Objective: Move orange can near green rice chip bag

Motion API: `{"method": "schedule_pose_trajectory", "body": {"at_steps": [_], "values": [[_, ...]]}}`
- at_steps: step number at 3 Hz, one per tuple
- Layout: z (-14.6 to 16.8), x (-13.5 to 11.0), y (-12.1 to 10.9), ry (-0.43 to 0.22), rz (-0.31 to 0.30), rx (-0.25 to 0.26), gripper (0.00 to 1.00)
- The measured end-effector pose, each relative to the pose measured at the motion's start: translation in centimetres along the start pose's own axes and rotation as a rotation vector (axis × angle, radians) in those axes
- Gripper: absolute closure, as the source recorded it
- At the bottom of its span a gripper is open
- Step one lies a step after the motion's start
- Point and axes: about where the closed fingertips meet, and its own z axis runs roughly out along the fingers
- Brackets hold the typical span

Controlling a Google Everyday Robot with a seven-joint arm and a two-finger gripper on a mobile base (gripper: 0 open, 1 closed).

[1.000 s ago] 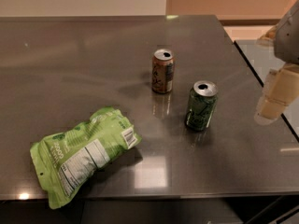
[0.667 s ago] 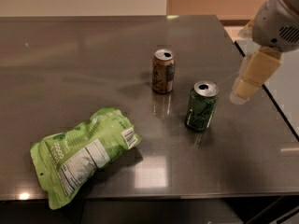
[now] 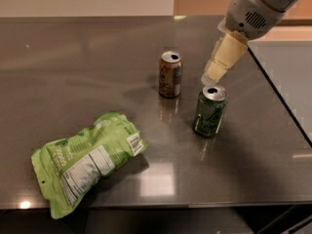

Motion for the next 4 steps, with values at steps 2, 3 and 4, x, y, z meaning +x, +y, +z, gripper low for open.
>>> {"method": "schedule_pose_trajectory", "body": {"at_steps": [2, 3, 4], "values": [[5.8, -3.4, -1.1, -0.027, 0.052, -0.014, 0.0], [8.1, -3.9, -1.7, -0.028, 0.083, -0.025, 0.0], [9.7, -4.4, -2.0, -0.031, 0.101, -0.033, 0.0]]}}
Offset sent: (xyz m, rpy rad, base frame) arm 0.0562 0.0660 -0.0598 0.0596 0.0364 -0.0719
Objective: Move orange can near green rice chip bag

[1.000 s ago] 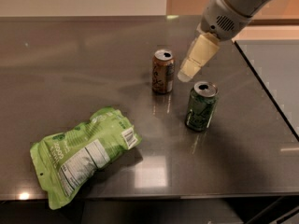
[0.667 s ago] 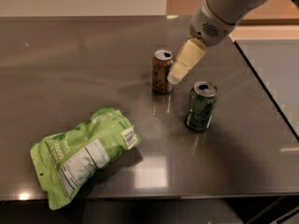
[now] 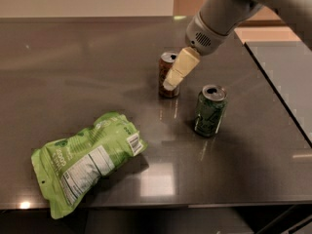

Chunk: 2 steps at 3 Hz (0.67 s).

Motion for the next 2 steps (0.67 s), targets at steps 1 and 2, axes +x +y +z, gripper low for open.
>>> {"method": "schedule_pose_trajectory", "body": {"at_steps": [1, 2], "values": [[0.99, -0.16, -0.63, 0.0, 0.022, 0.002, 0.0], [1.55, -0.39, -1.18, -0.012, 0.054, -0.003, 0.17]]}}
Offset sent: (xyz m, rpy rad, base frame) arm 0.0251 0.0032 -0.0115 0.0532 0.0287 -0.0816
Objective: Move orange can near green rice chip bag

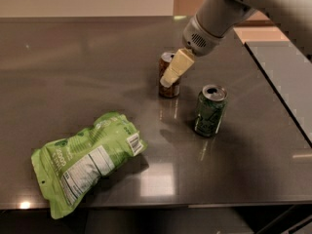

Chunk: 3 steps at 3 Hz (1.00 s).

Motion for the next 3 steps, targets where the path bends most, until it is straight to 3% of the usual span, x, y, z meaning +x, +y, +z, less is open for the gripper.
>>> {"method": "schedule_pose_trajectory", "body": {"at_steps": [3], "values": [[-1.0, -0.5, 0.8, -0.056, 0.016, -0.018, 0.86]]}}
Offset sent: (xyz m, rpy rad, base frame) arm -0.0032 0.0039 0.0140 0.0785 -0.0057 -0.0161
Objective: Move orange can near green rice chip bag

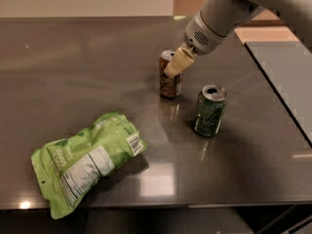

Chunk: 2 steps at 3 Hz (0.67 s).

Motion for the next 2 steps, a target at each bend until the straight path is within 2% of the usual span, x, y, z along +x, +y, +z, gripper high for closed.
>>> {"method": "schedule_pose_trajectory", "body": {"at_steps": [1, 2], "values": [[-1.3, 0.4, 2.0, -0.021, -0.023, -0.03, 1.0], [-1.8, 0.6, 5.2, -0.036, -0.056, -0.079, 1.0]]}}
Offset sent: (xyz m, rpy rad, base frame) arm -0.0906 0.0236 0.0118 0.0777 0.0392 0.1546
